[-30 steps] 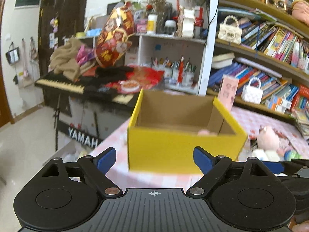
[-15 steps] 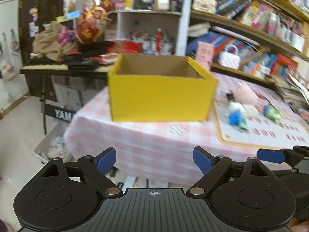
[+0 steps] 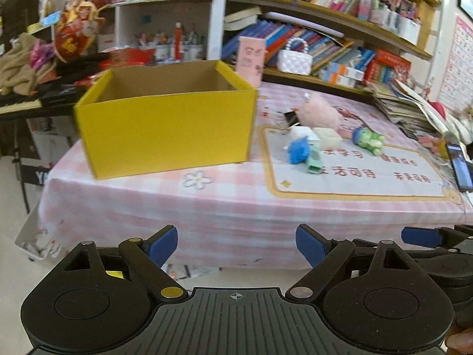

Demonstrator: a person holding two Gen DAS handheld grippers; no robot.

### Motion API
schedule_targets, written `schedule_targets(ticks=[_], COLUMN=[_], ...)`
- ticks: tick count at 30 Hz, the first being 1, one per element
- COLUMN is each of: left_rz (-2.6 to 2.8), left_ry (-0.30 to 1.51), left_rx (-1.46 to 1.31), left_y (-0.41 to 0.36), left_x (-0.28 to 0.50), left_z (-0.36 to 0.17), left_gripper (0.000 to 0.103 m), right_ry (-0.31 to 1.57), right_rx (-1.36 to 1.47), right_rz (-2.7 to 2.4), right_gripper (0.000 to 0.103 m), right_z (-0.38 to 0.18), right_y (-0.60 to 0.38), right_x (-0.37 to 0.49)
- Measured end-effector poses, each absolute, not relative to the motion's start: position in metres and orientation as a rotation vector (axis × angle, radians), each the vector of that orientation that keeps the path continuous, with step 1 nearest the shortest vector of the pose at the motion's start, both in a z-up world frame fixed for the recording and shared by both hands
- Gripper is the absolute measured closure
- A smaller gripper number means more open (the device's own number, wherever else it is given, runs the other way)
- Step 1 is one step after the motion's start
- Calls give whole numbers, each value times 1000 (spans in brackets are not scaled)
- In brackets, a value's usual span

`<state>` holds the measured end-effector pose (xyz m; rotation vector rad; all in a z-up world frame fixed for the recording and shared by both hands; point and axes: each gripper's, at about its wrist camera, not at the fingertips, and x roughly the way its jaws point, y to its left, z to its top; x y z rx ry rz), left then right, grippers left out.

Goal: Organize objects
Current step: 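Move both open tools back toward the remaining toys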

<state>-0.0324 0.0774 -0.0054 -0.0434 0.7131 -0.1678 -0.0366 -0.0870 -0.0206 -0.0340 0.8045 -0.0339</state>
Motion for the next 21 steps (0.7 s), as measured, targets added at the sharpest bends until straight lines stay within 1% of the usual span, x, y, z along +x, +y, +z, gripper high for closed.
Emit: schedule_targets(ticks=[10, 21], left_rz=[-250, -259], left_ry=[723, 741], left_rx=[-27, -12], left_y=[22, -36], left_x=[-3, 32], left_z=[-6, -10], left_gripper=[14, 14], right_ry=[823, 868], right_rx=[-6, 34], right_rz=[-145, -151], right_gripper=[36, 36], right_z=[-21, -27], right_y=[-146, -209], right_x=[-21, 17])
